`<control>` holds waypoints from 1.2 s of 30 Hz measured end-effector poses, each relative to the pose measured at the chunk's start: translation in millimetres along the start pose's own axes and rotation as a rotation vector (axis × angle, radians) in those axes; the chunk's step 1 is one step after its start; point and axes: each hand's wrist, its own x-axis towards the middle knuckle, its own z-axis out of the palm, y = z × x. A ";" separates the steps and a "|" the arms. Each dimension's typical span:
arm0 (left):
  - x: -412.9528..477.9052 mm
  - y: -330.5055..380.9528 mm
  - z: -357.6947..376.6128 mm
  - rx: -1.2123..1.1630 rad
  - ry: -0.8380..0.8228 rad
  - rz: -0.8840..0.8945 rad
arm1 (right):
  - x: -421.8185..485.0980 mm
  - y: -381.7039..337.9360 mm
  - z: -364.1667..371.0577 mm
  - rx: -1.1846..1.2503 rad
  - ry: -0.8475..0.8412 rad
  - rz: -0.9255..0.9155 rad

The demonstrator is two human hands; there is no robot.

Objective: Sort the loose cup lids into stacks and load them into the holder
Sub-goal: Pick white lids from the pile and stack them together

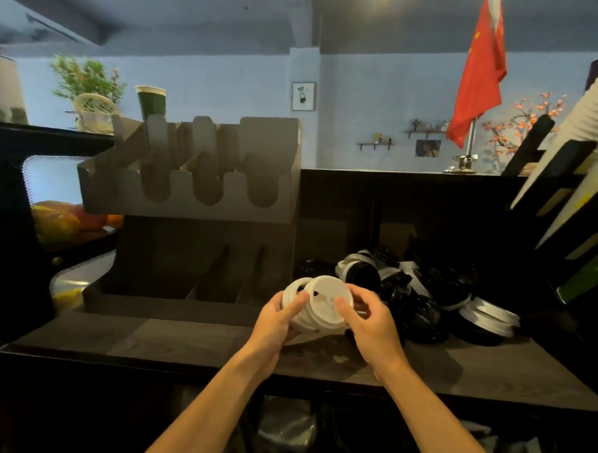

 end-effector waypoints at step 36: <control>-5.3 3.6 0.4 -0.088 -0.104 -0.035 | -8.1 -10.2 7.0 -0.482 -0.019 -0.084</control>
